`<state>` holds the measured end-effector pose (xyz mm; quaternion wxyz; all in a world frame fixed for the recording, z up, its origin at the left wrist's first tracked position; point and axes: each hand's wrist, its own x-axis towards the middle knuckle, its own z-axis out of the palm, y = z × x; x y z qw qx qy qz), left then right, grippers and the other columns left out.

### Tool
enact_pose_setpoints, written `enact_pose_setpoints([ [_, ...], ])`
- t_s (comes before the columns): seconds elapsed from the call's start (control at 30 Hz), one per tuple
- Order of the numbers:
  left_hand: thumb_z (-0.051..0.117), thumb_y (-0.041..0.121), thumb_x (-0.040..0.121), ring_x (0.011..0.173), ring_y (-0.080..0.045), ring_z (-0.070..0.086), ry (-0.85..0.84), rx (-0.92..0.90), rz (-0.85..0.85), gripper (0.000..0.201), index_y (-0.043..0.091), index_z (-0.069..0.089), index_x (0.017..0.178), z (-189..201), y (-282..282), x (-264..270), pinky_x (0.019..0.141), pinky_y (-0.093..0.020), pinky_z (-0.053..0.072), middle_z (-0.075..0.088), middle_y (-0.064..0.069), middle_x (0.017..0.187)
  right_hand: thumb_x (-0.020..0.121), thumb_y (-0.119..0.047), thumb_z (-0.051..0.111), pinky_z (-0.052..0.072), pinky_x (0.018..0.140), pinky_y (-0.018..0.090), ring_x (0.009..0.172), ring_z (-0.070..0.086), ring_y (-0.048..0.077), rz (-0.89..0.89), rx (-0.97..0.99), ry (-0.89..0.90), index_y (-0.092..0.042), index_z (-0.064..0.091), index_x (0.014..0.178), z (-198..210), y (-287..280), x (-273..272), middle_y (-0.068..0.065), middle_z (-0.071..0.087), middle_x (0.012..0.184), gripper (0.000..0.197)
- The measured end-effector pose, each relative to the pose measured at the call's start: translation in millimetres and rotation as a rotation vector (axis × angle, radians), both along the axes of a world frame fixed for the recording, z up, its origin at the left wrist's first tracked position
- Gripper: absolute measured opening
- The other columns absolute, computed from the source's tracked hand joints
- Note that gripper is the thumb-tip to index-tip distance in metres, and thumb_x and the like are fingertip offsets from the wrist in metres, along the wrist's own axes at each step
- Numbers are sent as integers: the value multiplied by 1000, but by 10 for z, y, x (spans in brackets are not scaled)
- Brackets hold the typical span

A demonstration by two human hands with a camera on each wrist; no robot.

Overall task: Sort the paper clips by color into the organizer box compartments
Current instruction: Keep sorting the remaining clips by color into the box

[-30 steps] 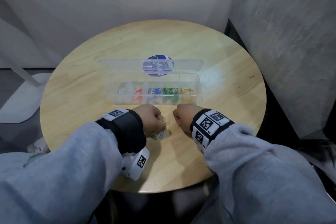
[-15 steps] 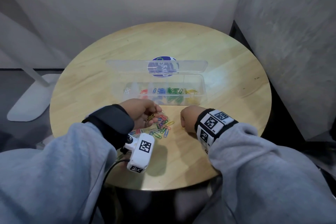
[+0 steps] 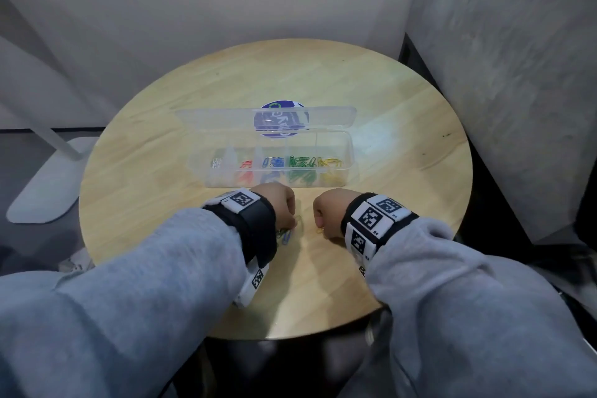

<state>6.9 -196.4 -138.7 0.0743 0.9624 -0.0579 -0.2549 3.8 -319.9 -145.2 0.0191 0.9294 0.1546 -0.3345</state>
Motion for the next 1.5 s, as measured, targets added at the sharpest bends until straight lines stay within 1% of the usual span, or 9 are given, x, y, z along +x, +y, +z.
enact_pose_setpoints([
  [0.27, 64, 19, 81, 78, -16, 50, 71, -12, 36, 27, 23, 47, 61, -29, 13, -25, 53, -21, 36, 48, 7, 65, 88, -13, 54, 44, 73, 30, 79, 54, 25, -14, -71, 33, -11, 49, 62, -116, 58, 79, 7, 59, 83, 26],
  [0.4, 63, 15, 78, 65, -17, 51, 95, -205, 202, 25, 20, 49, 58, -36, 152, -46, 62, -21, 41, 54, 4, 62, 91, -19, 53, 40, 69, 27, 81, 49, 21, 2, -105, 87, -10, 57, 82, -100, 40, 77, 5, 53, 80, 14],
  [0.6, 55, 0, 85, 41, -10, 40, 220, -589, 452, 28, 12, 48, 61, 147, 370, -48, 38, -14, 33, 53, -6, 56, 91, -24, 53, 43, 70, 27, 82, 50, 21, -13, -26, 73, -9, 62, 95, -36, -75, 59, 6, 55, 86, 18],
  [0.7, 49, -7, 88, 38, -6, 45, 218, -775, 571, 32, 12, 43, 63, 258, 523, -35, 35, -11, 34, 58, -3, 48, 85, -14, 60, 52, 78, 31, 86, 61, 20, -158, 191, 22, -14, 64, 83, 32, -180, 36, 5, 68, 95, 5],
  [0.8, 42, -7, 91, 30, -3, 43, 183, -901, 677, 29, 14, 47, 72, 375, 672, -9, 34, -10, 33, 54, 2, 39, 82, -9, 61, 47, 59, 21, 68, 57, 13, -323, 398, 9, -22, 55, 69, 39, -267, 47, -1, 65, 80, 20],
  [1.0, 37, 4, 93, 49, -9, 41, 135, -993, 795, 26, 11, 60, 84, 509, 941, -41, 41, -11, 34, 44, -2, 64, 85, -8, 62, 48, 62, 20, 64, 58, 17, -521, 554, 84, -20, 61, 73, 32, -282, 48, 4, 64, 79, 18],
  [1.17, 30, 6, 88, 37, -7, 45, 156, -1179, 950, 31, 9, 59, 79, 495, 1139, -53, 37, -12, 36, 48, -1, 54, 92, 6, 45, 45, 54, 28, 52, 46, 18, -831, 934, 359, -5, 61, 74, -16, -276, 26, 11, 54, 67, 26],
  [1.33, 35, 15, 91, 40, -8, 47, 129, -1183, 966, 29, 9, 61, 79, 502, 1164, -100, 38, -11, 37, 50, -1, 57, 91, -2, 34, 42, 37, 14, 37, 49, 11, -1180, 1388, 652, -3, 52, 70, 31, -217, 36, 7, 46, 61, 28],
  [1.5, 39, 17, 91, 42, -7, 49, 116, -1187, 981, 25, 11, 62, 85, 499, 1184, -125, 39, -12, 41, 50, -1, 63, 92, -12, 50, 34, 35, 15, 34, 41, 8, -906, 1009, 466, -11, 46, 68, 48, -105, -26, 3, 43, 58, 24],
])
